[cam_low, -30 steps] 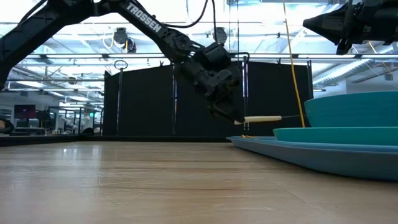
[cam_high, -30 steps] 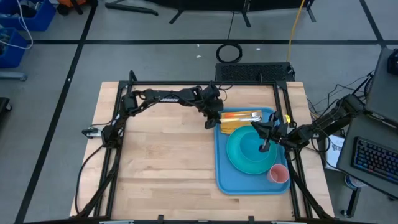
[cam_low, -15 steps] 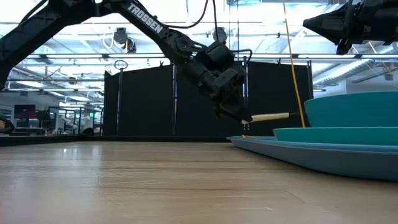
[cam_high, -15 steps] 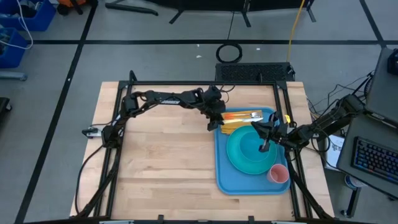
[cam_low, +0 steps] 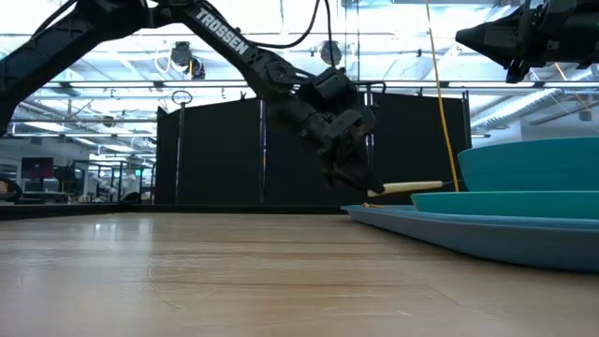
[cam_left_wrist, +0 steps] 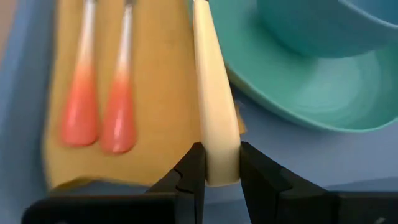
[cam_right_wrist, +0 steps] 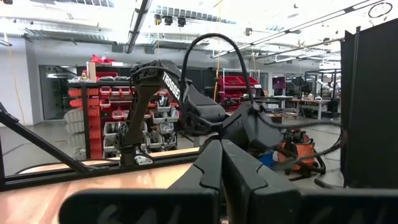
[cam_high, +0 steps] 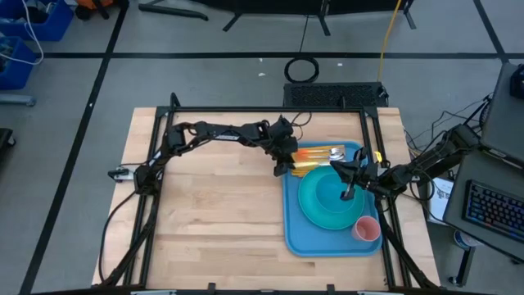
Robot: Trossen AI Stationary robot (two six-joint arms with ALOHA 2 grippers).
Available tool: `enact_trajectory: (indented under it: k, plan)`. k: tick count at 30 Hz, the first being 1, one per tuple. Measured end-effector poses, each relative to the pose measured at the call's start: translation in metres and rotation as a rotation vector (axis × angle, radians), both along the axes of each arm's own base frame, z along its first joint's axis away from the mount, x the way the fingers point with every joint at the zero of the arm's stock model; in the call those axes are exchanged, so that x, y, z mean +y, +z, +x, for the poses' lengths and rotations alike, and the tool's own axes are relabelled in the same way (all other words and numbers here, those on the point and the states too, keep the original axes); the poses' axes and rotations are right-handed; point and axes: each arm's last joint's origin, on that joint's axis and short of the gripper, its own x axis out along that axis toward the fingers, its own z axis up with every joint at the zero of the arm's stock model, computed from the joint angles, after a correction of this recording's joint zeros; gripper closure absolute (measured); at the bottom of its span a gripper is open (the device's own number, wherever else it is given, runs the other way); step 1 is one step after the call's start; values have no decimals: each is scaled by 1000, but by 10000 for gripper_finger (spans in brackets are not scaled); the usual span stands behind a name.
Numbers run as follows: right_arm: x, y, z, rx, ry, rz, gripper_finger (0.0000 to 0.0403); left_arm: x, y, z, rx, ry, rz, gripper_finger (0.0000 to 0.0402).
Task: Set up tray
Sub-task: Put the light yellow knife on the napkin to the left of the blue plate
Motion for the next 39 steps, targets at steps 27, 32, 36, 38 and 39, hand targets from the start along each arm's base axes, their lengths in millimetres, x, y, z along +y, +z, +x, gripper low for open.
enact_trajectory:
  k: [27, 32, 36, 38, 39]
  plan:
    - [0, 0, 0, 0, 0, 0, 403, 1, -8, 3, 26, 68, 128, 324]
    - [0, 0, 0, 0, 0, 0, 403, -4, -10, 2, 62, 76, 173, 324]
    - [0, 0, 0, 0, 0, 0, 403, -4, -11, 1, 71, 59, 175, 324]
    - [0, 0, 0, 0, 0, 0, 403, -4, -11, 1, 71, 52, 171, 324]
    - [0, 0, 0, 0, 0, 0, 403, -5, -11, 1, 72, 48, 172, 324]
